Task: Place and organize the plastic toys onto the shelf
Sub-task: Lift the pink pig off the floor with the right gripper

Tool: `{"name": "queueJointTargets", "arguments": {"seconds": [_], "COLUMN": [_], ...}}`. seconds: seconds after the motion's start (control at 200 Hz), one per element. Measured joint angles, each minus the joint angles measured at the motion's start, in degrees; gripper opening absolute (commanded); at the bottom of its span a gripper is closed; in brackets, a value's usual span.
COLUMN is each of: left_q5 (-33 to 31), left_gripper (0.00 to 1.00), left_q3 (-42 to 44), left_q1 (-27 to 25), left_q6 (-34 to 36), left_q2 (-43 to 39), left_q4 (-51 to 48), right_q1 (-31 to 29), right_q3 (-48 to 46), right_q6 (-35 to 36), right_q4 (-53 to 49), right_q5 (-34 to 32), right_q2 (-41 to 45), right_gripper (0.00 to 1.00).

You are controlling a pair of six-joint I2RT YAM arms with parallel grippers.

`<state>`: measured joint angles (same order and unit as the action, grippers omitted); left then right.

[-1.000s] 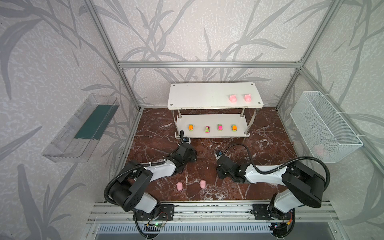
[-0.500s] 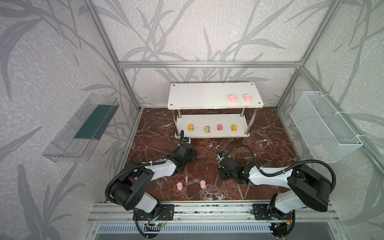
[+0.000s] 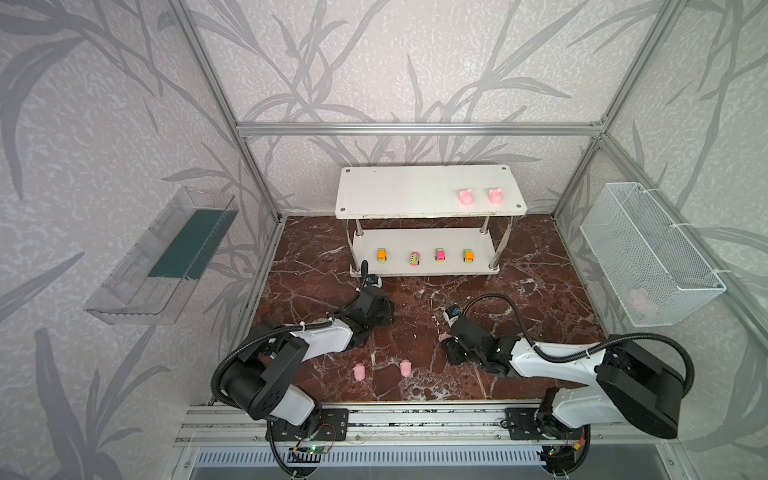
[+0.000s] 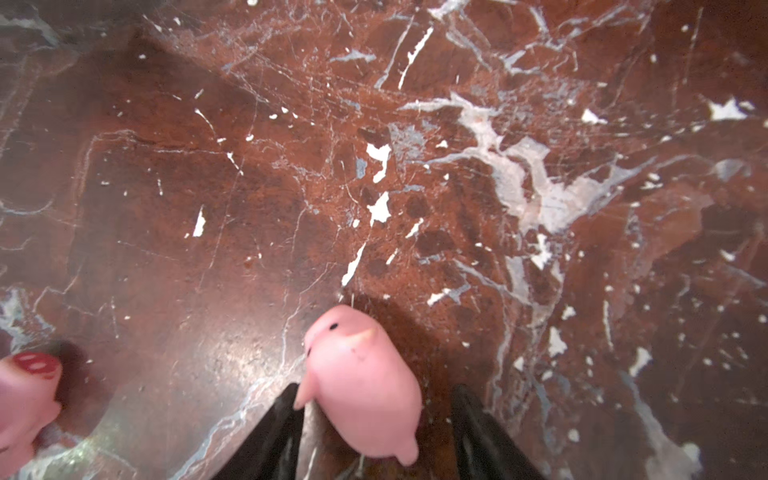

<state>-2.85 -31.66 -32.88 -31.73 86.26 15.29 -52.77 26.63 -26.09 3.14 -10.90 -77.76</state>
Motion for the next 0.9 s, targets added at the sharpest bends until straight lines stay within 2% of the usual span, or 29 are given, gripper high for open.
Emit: {"name": "queueJointTargets", "arguments": {"seconds": [0.265, 0.595, 0.77, 0.9], "left_q5": [0.02, 0.24, 0.24, 0.22], "left_gripper": [0.53, 0.53, 0.53, 0.53], "left_q3": [0.00, 0.00, 0.00, 0.00], "left_q1": [0.00, 0.00, 0.00, 0.00], "left_q6": [0.00, -0.02, -0.04, -0.09], "left_q2": [0.28, 0.63, 0.63, 0.63], "left_q4": [0.09, 0.22, 0.22, 0.22], "right_q1": [1.14, 4.22, 4.81, 4.90], "right_q3": [-4.33, -4.31, -4.22, -4.11], "right_q6": [3.93, 8.07, 9.49, 10.10], "right_q4": [4.24, 8.59, 10.38, 11.21], "right_q5": [2.40, 5.51, 6.95, 7.58], "right_q2": [4.33, 1.99, -0.81, -1.42], "right_gripper": [0.62, 0.60, 0.54, 0.44]}}
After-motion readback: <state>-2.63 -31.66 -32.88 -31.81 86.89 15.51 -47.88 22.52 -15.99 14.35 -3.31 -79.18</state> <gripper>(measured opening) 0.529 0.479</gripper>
